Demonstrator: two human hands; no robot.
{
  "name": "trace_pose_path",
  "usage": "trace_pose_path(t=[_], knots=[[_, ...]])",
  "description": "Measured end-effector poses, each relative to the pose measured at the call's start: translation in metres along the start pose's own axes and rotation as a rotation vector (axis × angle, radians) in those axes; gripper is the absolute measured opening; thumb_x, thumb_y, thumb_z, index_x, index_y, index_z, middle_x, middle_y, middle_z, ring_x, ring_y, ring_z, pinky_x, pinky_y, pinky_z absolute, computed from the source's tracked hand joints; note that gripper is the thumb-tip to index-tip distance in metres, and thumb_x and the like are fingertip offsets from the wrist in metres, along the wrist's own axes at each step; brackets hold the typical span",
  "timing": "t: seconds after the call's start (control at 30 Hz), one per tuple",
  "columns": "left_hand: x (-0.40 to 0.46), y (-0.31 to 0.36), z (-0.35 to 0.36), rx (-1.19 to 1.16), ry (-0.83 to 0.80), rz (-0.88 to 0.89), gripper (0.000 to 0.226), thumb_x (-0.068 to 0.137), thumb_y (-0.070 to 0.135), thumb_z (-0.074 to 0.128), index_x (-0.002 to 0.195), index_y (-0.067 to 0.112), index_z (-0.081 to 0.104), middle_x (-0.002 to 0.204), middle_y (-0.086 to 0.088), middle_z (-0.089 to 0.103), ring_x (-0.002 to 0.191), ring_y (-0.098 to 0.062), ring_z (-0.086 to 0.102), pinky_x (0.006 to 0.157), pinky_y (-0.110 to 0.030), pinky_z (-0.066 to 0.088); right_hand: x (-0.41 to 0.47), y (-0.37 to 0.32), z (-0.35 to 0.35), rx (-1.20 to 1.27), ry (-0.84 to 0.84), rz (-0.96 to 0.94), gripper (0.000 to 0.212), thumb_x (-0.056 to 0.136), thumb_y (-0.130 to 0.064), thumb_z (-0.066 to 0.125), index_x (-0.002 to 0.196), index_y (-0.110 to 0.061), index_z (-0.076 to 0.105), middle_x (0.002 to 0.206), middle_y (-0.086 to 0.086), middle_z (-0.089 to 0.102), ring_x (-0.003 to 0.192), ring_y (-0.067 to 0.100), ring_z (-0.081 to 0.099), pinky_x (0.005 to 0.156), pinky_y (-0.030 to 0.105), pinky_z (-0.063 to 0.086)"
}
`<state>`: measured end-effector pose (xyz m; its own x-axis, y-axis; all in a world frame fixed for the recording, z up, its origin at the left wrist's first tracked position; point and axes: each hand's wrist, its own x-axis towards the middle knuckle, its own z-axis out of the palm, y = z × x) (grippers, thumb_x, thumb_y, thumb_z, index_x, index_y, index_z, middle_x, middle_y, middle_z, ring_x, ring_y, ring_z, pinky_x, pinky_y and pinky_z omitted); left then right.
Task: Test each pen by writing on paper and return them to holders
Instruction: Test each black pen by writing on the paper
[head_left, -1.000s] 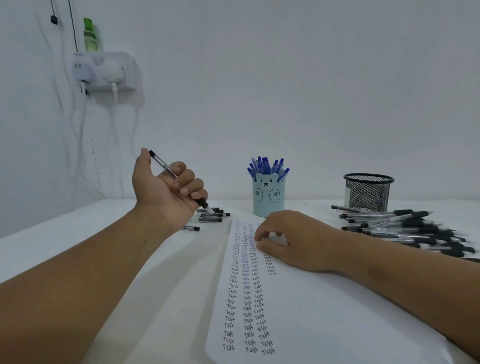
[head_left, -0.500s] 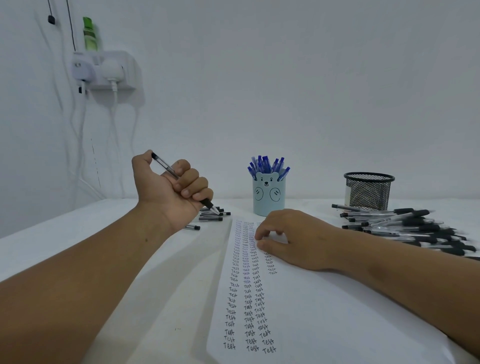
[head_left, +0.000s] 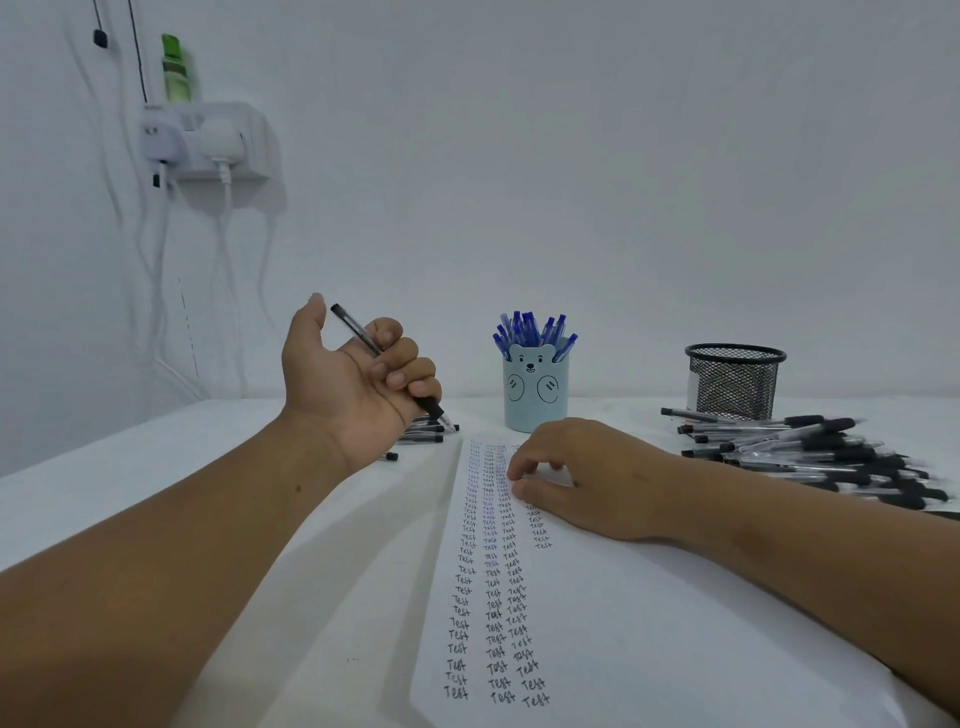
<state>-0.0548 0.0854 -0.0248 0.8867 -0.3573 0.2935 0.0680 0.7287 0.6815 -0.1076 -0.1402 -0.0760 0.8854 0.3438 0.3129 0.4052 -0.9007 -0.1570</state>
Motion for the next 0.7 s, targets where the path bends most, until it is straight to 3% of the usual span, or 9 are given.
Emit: trace_pose_path(t=[0.17,0.27,0.43,0.57,0.7], knots=[[0.002,-0.005,0.005,0.233,0.085,-0.027,0.047,0.104,0.050,0.036,0.072,0.018,0.046,0.065,-0.001,0.046,0.066,-0.021,0.053,0.073,-0.035,0.042,-0.003,-0.002,-0.004,0.030,0.035,0.037,0.029,0.099,-0.049,0.054,0.120,-0.033,0.065,0.108,-0.021,0.064,0.098,0.000,0.054,0.082,0.017,0.043],[0.004,-0.012,0.006,0.558,0.159,-0.007,0.043,0.106,0.054,0.033,0.079,0.024,0.051,0.079,0.004,0.065,0.080,-0.015,0.060,0.070,-0.033,0.035,-0.005,-0.004,-0.003,0.087,0.097,0.085,0.030,0.098,-0.051,0.053,0.123,-0.037,0.060,0.105,-0.020,0.064,0.096,0.004,0.059,0.085,0.027,0.049],[0.001,-0.023,0.008,0.575,0.121,0.003,0.036,0.107,0.044,0.038,0.088,0.018,0.054,0.083,-0.001,0.057,0.069,-0.015,0.047,0.063,-0.026,0.036,-0.006,-0.005,-0.010,0.076,0.293,0.118,0.024,0.086,-0.031,0.062,0.106,-0.033,0.049,0.097,-0.016,0.057,0.077,0.003,0.052,0.073,0.031,0.046],[-0.002,-0.028,0.009,0.669,-0.008,0.006,0.032,0.103,0.040,0.045,0.092,0.013,0.060,0.090,-0.003,0.049,0.075,-0.020,0.054,0.069,-0.025,0.051,-0.007,-0.015,-0.015,-0.083,0.376,0.077,0.026,0.089,-0.045,0.063,0.110,-0.036,0.051,0.077,-0.023,0.037,0.068,-0.003,0.040,0.063,0.019,0.029],[-0.005,-0.031,0.012,0.736,-0.065,0.034,0.027,0.097,0.035,0.052,0.090,0.013,0.066,0.091,0.001,0.057,0.089,-0.024,0.064,0.083,-0.024,0.056,-0.006,-0.019,-0.017,-0.210,0.364,0.076,0.028,0.097,-0.045,0.054,0.120,-0.033,0.063,0.075,-0.020,0.036,0.079,0.006,0.040,0.070,0.025,0.029]])
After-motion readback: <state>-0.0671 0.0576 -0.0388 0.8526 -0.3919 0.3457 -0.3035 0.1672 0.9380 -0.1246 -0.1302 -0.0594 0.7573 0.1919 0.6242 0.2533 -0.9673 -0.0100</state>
